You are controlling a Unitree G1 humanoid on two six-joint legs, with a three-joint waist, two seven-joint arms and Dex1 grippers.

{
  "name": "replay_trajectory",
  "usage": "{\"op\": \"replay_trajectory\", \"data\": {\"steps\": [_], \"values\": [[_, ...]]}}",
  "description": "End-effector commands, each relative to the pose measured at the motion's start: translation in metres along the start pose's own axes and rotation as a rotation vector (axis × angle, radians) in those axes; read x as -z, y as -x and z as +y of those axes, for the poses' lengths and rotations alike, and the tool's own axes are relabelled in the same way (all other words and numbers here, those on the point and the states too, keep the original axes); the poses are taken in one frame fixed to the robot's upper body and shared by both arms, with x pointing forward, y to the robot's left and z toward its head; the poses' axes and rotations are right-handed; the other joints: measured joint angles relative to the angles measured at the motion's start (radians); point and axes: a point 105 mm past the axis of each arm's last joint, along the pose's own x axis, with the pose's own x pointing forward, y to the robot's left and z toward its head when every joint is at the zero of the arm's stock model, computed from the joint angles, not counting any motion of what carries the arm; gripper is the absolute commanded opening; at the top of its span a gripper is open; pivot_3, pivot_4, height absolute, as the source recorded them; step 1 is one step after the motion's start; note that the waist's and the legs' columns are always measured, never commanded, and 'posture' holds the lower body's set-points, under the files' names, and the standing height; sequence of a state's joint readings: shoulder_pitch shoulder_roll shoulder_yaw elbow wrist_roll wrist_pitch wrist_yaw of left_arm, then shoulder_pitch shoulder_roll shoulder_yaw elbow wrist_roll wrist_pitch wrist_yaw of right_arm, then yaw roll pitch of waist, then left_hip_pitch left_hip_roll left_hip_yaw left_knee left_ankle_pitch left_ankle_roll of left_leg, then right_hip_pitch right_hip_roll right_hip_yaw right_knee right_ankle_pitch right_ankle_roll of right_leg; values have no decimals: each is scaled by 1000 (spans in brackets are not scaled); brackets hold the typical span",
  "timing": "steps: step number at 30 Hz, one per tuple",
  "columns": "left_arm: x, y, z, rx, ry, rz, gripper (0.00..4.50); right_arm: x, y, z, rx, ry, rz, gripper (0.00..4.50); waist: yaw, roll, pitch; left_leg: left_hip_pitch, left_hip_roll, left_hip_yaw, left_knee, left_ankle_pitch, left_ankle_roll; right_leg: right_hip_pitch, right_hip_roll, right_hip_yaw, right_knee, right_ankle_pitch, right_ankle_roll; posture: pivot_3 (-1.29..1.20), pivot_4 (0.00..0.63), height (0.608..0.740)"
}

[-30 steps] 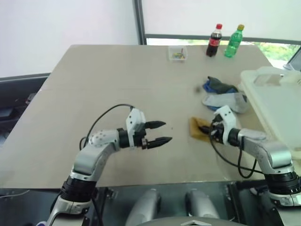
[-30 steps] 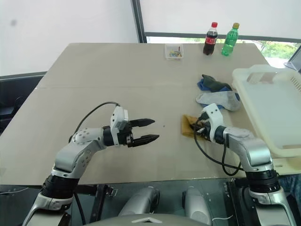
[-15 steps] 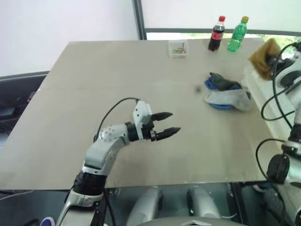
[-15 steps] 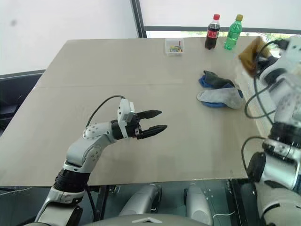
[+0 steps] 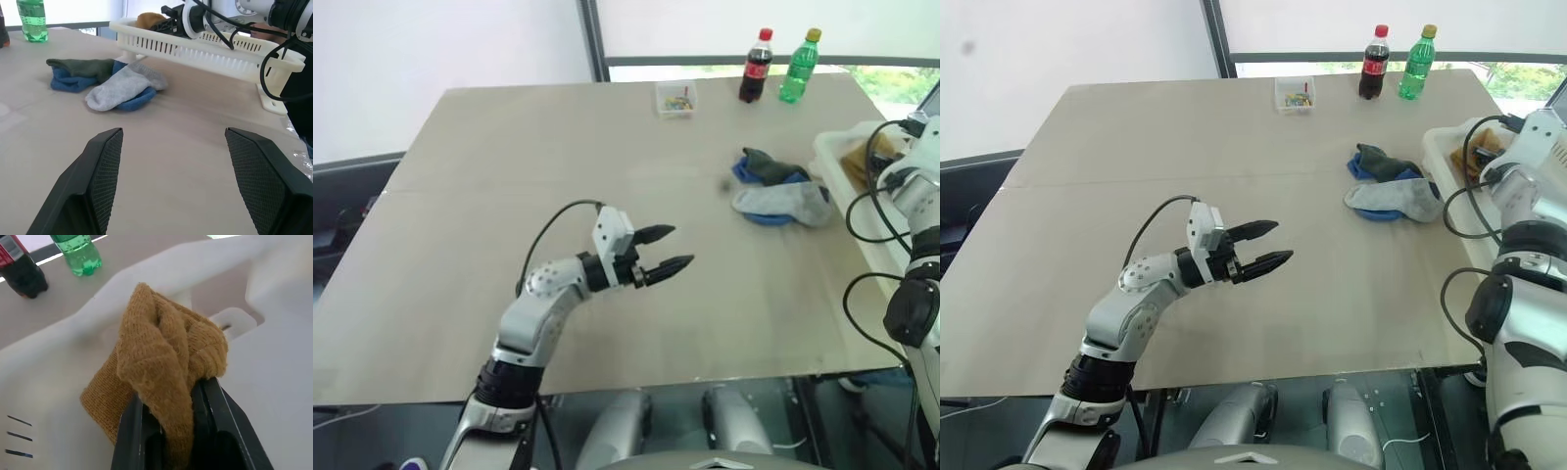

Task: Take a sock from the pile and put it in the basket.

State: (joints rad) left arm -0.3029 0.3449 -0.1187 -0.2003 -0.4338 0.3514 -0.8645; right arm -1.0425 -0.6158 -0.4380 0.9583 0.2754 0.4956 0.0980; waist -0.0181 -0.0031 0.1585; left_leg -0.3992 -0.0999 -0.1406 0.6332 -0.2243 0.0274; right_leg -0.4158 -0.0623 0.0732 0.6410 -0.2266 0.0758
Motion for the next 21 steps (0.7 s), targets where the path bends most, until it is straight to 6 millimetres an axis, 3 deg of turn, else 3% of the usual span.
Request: {"op": "replay_trajectory", "data": {"steps": [1, 2, 3, 7, 12, 21], "values": [[-16, -3, -7, 9, -50, -62, 3517, -19, 2, 0, 1, 8, -47, 54, 1, 0, 0, 0, 0, 0, 0, 0, 0, 0, 0, 0, 0, 0, 0, 0, 150, 739], [-17, -4, -8, 7, -49, -72, 3517, -18, 2, 1, -15, 4, -39, 54, 1, 0, 0, 0, 0, 0, 0, 0, 0, 0, 0, 0, 0, 0, 0, 0, 150, 739], [-18, -5, -9, 7, -46, -82, 3517, -17, 3, 2, -24, -9, -32, 554, 1, 0, 0, 0, 0, 0, 0, 0, 0, 0, 0, 0, 0, 0, 0, 0, 150, 739], [-23, -8, -9, 16, -45, -112, 3517, -16, 4, 0, -31, -50, -17, 1853, 1, 0, 0, 0, 0, 0, 0, 0, 0, 0, 0, 0, 0, 0, 0, 0, 150, 739], [-28, -11, -6, 17, -54, -135, 3517, -15, 7, -3, -18, -77, -7, 4331, 1, 0, 0, 0, 0, 0, 0, 0, 0, 0, 0, 0, 0, 0, 0, 0, 150, 739], [-35, -17, -5, 37, -59, -171, 3517, -13, 30, -8, -25, -81, 14, 4439, 4, 0, 0, 0, 0, 0, 0, 0, 0, 0, 0, 0, 1, 0, 0, 0, 150, 739]]}}
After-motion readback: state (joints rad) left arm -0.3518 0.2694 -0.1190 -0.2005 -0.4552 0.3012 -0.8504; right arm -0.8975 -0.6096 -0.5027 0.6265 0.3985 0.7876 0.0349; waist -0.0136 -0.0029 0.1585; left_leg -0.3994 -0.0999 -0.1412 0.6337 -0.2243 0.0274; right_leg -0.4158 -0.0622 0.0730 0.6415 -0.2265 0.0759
